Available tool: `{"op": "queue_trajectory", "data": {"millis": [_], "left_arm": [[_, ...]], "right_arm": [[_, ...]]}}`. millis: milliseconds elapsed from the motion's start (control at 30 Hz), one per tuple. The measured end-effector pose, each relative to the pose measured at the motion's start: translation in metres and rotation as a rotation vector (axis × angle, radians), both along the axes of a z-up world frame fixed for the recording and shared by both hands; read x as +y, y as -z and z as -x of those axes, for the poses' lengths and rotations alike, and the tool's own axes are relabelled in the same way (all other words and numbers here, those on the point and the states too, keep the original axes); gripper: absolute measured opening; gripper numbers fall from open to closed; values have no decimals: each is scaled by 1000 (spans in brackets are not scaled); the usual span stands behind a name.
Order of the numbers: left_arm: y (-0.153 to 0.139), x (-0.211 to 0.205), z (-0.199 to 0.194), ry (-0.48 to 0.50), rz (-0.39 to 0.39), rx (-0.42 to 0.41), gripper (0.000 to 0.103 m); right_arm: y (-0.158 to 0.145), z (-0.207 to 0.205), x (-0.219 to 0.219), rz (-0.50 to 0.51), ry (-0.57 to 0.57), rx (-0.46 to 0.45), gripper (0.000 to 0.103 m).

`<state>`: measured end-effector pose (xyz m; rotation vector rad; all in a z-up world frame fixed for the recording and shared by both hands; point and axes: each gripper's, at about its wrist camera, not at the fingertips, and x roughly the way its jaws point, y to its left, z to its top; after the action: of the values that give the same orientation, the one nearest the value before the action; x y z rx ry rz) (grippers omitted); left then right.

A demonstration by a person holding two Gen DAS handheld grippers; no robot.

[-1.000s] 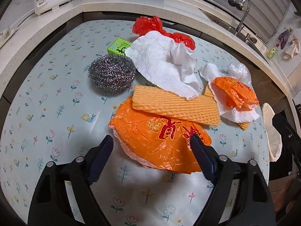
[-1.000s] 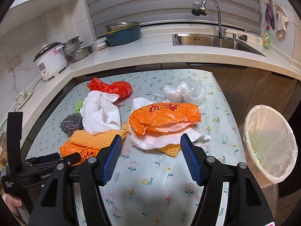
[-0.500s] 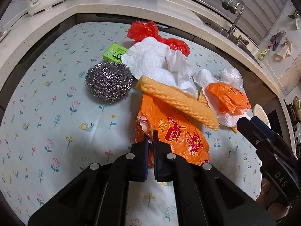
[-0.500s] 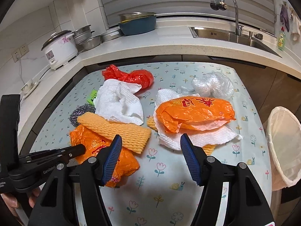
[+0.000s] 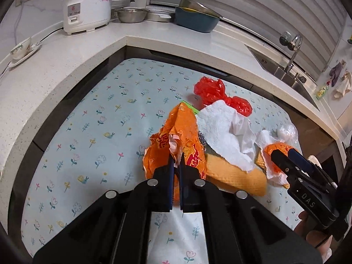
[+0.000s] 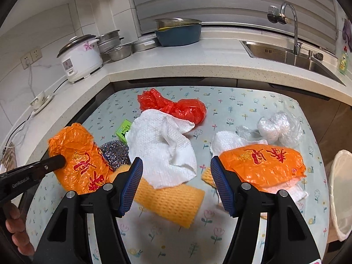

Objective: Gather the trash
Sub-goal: 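Grasp the orange plastic bag with the left tool while the right tool grasps the white tissue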

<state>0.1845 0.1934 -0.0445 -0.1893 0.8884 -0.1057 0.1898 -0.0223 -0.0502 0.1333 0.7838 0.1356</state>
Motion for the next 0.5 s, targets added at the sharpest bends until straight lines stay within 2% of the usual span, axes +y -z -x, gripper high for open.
{"op": "queue_trajectory", "data": {"millis": [167, 300, 400, 467, 500], "left_arm": [[-9, 9, -15, -9, 15, -28, 3], [-16, 6, -25, 2, 24, -50, 3], [-20, 2, -31, 10, 31, -60, 3], [-22, -1, -33, 14, 34, -65, 3], [-23, -3, -34, 18, 34, -67, 3]], "right_arm": [[13, -28, 10, 11, -15, 26, 60], [32, -47, 17, 23, -28, 65, 50], [46, -57, 17, 24, -28, 95, 36], [52, -61, 16, 19, -31, 114, 14], [53, -62, 14, 14, -32, 116, 7]]}}
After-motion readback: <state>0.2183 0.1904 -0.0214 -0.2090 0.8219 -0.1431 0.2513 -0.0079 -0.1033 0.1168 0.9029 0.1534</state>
